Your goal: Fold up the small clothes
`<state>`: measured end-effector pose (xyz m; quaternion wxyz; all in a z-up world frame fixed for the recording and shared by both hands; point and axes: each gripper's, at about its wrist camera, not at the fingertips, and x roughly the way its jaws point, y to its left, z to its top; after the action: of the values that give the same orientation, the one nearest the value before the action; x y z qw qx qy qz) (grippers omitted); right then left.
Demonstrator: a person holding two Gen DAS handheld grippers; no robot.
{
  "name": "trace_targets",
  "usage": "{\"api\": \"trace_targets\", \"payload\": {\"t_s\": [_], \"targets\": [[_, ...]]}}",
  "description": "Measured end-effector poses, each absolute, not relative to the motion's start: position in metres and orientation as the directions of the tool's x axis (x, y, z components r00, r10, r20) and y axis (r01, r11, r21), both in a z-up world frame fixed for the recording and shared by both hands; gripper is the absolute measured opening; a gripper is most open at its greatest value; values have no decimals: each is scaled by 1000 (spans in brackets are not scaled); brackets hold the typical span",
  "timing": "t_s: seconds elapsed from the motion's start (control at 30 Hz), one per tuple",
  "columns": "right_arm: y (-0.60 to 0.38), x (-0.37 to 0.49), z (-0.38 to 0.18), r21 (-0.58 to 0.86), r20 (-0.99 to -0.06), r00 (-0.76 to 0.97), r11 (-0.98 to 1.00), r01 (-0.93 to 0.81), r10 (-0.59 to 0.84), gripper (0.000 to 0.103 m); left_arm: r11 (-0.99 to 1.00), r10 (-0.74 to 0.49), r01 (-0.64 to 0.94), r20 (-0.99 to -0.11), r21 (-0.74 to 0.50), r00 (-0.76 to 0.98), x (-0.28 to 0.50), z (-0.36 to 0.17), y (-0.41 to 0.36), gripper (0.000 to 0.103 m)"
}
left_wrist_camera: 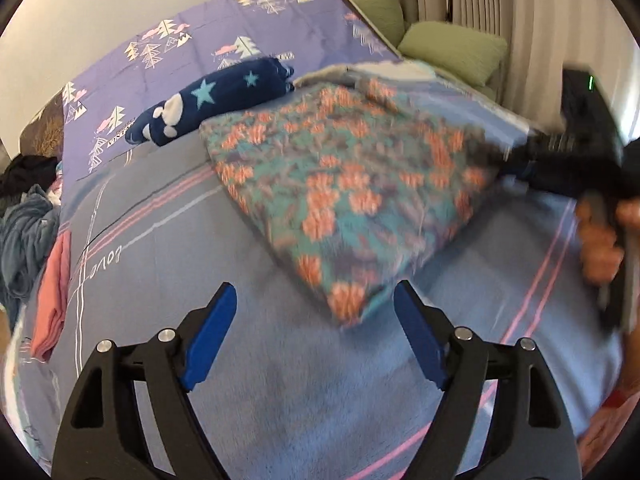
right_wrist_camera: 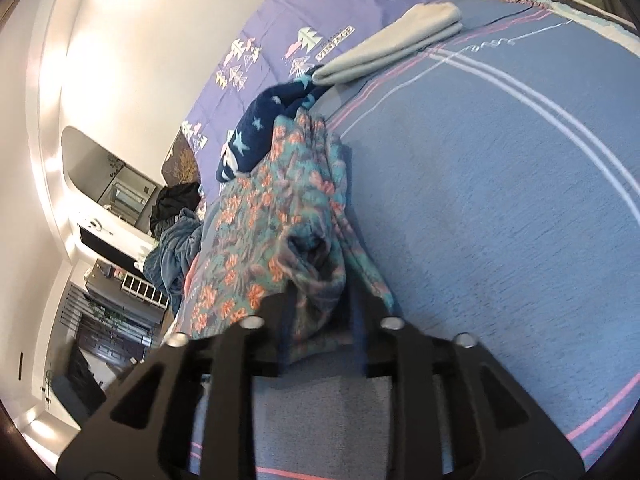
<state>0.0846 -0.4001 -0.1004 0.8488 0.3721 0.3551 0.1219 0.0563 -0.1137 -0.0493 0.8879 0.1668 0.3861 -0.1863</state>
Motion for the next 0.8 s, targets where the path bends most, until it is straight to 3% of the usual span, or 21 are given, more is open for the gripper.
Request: {"api": "trace_targets", "payload": {"t_s": [0.33, 0.57, 0.63, 0.7, 0.8], "targets": [[-422, 70, -96, 654, -576, 741, 739, 163, 346, 34, 933, -131, 334, -737, 135, 663, 68, -58, -104, 81], [-406, 75, -72, 611, -533, 770, 789, 64, 350, 38, 943, -123, 307, -724, 128, 679, 67, -56, -106, 81], [-399, 83, -73, 563, -563, 758, 824, 60, 329, 40, 946, -118, 298, -728, 124, 676, 68, -57, -106, 81], [-396, 94, -90, 486, -672, 695, 860, 153, 256, 41, 955, -93, 272, -747, 120, 658, 73, -63, -102, 83], [-404, 92, -99, 533, -657, 695, 832, 154, 293, 40, 968, -68, 228, -771, 102, 633, 78, -73, -88, 90]]}}
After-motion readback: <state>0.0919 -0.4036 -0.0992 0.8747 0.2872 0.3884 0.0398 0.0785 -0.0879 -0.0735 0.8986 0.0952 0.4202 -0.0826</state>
